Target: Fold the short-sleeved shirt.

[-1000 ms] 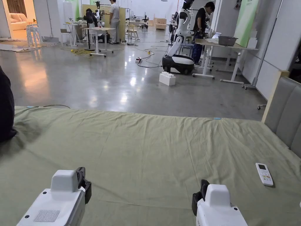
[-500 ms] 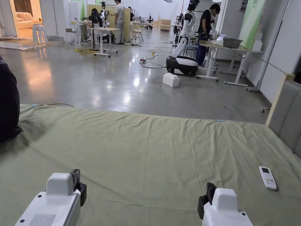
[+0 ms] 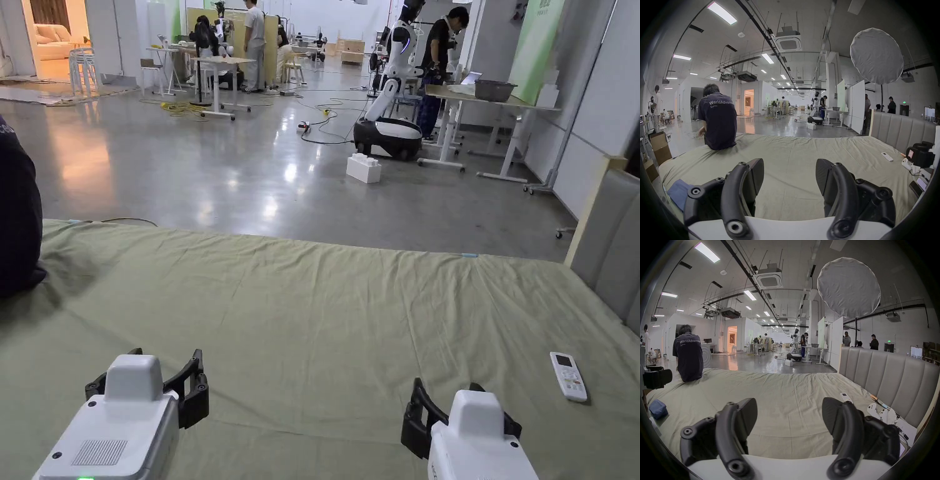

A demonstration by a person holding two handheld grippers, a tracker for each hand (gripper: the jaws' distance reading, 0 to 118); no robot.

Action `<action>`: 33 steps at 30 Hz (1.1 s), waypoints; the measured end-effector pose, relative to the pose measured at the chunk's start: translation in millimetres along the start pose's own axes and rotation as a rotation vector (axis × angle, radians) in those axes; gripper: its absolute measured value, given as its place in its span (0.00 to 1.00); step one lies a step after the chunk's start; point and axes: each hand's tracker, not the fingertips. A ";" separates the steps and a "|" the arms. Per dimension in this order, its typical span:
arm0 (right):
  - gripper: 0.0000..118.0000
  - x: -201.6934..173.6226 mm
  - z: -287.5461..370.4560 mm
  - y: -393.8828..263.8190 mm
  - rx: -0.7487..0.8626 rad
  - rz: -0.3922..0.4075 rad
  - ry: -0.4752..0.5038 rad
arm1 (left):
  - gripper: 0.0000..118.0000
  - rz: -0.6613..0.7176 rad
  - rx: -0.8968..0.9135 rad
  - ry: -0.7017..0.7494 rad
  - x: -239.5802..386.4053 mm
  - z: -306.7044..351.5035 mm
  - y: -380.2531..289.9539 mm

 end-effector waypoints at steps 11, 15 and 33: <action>0.97 -3.3 2.3 4.4 0.023 0.002 0.024 | 0.85 -0.023 -0.005 -0.009 0.9 2.2 0.7; 1.00 -4.3 3.7 6.7 0.049 0.017 0.033 | 0.89 -0.005 0.005 -0.015 -1.6 3.6 0.7; 1.00 13.1 -0.4 21.5 0.046 -0.113 0.011 | 0.92 -0.016 0.028 -0.037 -8.2 1.1 5.3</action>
